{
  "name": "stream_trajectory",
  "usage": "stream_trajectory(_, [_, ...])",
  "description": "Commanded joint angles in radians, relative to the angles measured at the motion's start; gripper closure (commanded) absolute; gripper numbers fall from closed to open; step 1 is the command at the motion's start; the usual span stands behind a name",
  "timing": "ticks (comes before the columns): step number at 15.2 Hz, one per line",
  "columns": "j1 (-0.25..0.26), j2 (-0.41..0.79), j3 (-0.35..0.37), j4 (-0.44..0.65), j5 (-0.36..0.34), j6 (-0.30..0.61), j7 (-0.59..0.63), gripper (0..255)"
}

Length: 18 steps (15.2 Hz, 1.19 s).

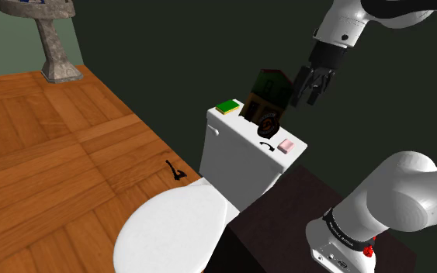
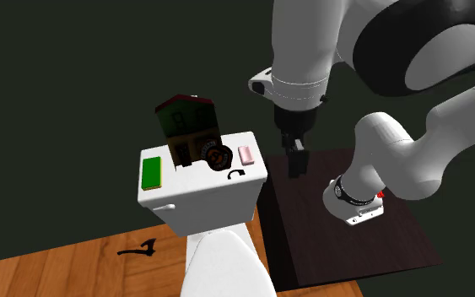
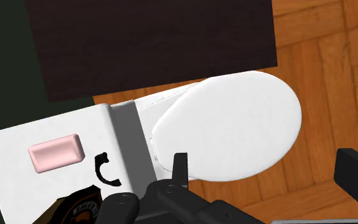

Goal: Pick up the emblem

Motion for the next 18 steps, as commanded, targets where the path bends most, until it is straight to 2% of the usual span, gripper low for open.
stream_trajectory(1, [0.000, 0.000, 0.000, 0.000, 0.000, 0.000, 0.000, 0])
stream_trajectory(11, [-0.089, 0.143, -0.185, -0.120, 0.008, 0.356, -0.127, 0])
stream_trajectory(15, [-0.103, 0.242, -0.268, -0.132, 0.047, 0.496, -0.198, 0])
stream_trajectory(18, [-0.099, 0.331, -0.336, -0.127, 0.102, 0.593, -0.267, 0])
